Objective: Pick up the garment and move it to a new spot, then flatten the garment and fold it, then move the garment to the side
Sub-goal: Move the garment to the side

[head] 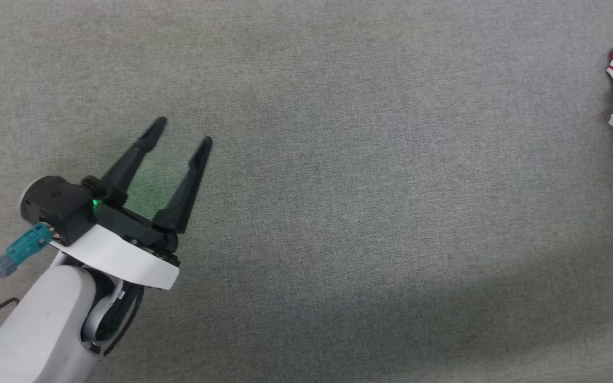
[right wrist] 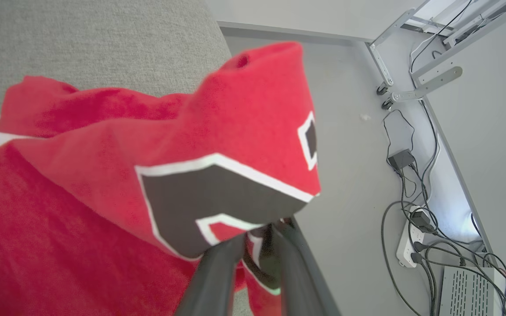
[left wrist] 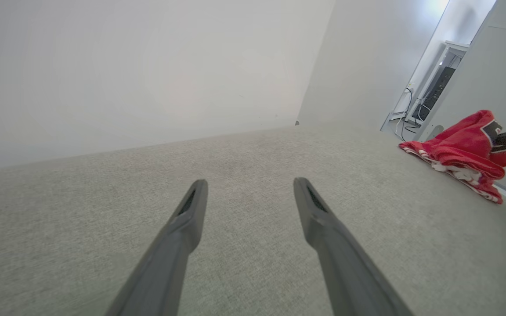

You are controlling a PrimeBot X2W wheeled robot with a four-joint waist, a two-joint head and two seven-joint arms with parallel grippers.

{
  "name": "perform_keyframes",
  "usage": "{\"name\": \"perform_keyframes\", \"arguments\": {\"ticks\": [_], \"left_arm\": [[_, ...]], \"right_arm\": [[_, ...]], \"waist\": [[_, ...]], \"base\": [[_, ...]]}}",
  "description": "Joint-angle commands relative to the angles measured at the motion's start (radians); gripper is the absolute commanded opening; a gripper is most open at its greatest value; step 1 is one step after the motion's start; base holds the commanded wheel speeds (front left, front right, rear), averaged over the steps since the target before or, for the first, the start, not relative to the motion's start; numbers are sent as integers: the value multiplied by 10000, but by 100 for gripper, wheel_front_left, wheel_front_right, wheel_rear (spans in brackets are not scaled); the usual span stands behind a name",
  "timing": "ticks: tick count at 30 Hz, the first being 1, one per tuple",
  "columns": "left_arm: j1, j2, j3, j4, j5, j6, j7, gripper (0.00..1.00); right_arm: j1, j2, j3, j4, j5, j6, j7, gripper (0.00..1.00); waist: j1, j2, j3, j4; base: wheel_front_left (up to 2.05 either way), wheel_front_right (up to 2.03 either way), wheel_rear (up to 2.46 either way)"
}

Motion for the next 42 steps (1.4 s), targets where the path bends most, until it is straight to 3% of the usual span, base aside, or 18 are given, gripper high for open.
{"name": "perform_keyframes", "arguments": {"ticks": [1,9,20,34,42], "left_arm": [[19,2,74,14,-19,-38,-48,100],[345,-13,639,-68,50,-38,-48,100],[1147,-201,1609,-190,194,-38,-48,100],[2741,-812,3092,-132,656,-38,-48,100],[3599,-1293,3917,-38,1083,-36,-48,100]], "right_arm": [[-158,91,-173,102,-134,-3,-93,100],[-608,248,-682,256,-660,-3,-665,100],[-546,690,-476,51,-234,-3,-1276,100],[1207,1493,1445,-1849,1659,-3,-2500,100],[2470,1882,2268,-3165,2454,-3,-3761,100]], "waist": [[0,0,-10,12],[0,0,-272,-50],[0,0,-941,99],[0,0,-2382,696],[0,0,-3251,919]], "base": [[0,0,0],[0,0,0],[0,0,0],[0,0,0],[0,0,0]]}}
